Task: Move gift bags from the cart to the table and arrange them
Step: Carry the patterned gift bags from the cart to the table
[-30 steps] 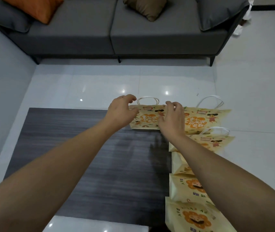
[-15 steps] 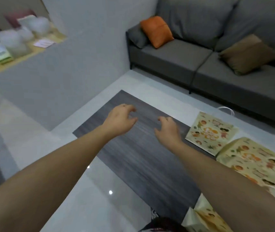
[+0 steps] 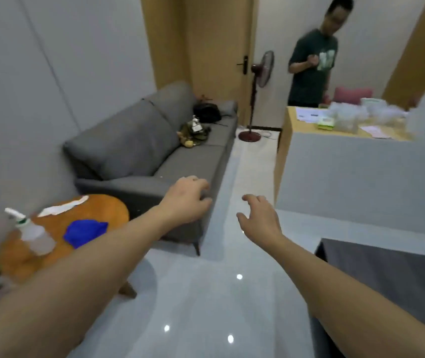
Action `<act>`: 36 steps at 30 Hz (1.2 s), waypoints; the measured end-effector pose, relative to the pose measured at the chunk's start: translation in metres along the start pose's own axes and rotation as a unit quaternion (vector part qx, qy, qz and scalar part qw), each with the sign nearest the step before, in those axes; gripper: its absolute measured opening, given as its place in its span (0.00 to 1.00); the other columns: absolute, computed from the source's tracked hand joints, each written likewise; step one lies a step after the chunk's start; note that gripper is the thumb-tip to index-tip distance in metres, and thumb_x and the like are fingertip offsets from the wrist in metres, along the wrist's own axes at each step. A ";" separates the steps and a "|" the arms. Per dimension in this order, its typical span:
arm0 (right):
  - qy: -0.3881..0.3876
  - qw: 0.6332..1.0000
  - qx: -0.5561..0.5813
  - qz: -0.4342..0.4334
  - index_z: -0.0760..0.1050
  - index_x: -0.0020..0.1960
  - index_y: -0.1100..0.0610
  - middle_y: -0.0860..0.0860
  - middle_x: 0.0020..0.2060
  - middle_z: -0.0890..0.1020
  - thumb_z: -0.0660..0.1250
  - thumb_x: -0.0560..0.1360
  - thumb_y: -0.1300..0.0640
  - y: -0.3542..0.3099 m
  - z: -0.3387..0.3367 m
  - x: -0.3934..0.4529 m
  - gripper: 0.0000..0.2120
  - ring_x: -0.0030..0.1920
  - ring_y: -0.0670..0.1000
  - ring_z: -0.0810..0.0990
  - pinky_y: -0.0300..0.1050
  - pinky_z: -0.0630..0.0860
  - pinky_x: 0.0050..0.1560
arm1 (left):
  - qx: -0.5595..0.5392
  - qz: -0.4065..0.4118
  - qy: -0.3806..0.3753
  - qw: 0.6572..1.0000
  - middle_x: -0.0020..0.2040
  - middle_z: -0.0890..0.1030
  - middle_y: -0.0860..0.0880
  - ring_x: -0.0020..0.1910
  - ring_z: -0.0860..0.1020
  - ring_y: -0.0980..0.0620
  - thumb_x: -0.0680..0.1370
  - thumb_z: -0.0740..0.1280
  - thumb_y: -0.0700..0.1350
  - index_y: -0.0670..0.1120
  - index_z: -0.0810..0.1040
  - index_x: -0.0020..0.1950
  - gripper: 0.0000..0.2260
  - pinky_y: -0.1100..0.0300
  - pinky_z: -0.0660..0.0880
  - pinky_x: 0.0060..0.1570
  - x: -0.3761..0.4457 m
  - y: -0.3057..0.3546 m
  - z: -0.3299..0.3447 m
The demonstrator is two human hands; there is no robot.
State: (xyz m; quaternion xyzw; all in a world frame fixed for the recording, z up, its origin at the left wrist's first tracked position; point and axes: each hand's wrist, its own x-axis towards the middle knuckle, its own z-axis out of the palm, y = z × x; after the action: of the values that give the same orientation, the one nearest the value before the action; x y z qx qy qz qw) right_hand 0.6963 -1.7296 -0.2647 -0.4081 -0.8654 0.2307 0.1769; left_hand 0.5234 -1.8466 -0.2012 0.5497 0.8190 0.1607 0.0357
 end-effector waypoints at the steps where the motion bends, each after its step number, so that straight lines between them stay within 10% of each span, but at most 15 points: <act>1: -0.020 0.999 0.002 -0.035 0.68 0.74 0.53 0.53 0.67 0.73 0.66 0.80 0.52 -0.035 0.023 0.004 0.23 0.66 0.56 0.73 0.49 0.71 0.65 | -0.001 -0.038 0.015 0.999 0.65 0.76 0.46 0.66 0.72 0.44 0.79 0.67 0.53 0.49 0.76 0.68 0.19 0.49 0.72 0.64 -0.020 -0.034 -0.012; 19: -0.335 0.815 0.038 -0.472 0.68 0.74 0.52 0.52 0.69 0.73 0.66 0.80 0.49 -0.512 0.383 -0.084 0.24 0.68 0.53 0.72 0.50 0.73 0.65 | -0.019 -0.571 0.135 0.809 0.71 0.72 0.49 0.69 0.70 0.47 0.81 0.65 0.54 0.51 0.72 0.71 0.20 0.51 0.69 0.66 -0.391 -0.419 -0.119; 36: -0.314 0.819 0.063 -0.475 0.72 0.71 0.54 0.56 0.63 0.77 0.67 0.78 0.51 -0.813 0.519 -0.013 0.22 0.61 0.58 0.76 0.53 0.74 0.62 | 0.006 -0.587 0.194 0.786 0.66 0.77 0.49 0.65 0.74 0.48 0.80 0.66 0.51 0.49 0.78 0.67 0.16 0.53 0.72 0.64 -0.429 -0.650 -0.202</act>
State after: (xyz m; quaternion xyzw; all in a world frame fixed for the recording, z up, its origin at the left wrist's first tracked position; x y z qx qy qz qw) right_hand -0.0605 -2.3277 -0.2555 0.1608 -0.9442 0.2874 0.0081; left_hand 0.0672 -2.5070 -0.2580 -0.0800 0.9743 0.2067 -0.0394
